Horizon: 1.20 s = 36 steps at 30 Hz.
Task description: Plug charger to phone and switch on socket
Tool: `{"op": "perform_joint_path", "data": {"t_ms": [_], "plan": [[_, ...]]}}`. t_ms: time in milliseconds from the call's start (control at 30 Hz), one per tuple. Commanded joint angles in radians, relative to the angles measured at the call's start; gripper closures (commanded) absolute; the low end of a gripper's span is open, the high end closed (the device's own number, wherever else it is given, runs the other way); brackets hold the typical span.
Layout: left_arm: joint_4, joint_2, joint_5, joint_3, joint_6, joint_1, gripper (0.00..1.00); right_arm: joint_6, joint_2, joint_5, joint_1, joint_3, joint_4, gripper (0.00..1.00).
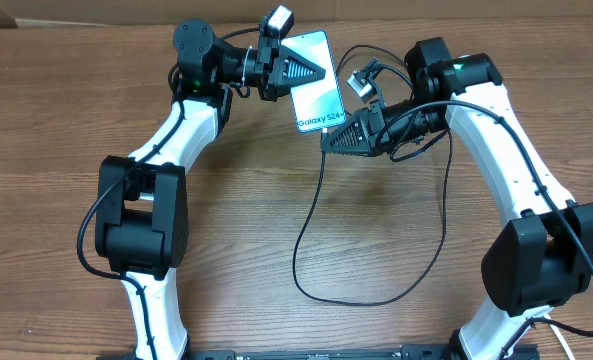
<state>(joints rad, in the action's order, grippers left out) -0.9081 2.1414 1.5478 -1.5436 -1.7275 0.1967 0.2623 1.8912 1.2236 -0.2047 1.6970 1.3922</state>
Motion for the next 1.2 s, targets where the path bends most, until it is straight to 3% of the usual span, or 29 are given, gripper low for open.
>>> {"op": "perform_joint_path", "data": {"t_ms": [0, 1167], "plan": [[-0.006, -0.008, 0.035, -0.032, 0.0, 0.013, 0.96, -0.004, -0.027, -0.017, 0.018, 0.023, -0.008, 0.96], [-0.006, -0.008, 0.035, -0.032, 0.003, 0.013, 0.96, 0.003, -0.027, -0.001, -0.042, 0.023, -0.006, 0.96]]}}
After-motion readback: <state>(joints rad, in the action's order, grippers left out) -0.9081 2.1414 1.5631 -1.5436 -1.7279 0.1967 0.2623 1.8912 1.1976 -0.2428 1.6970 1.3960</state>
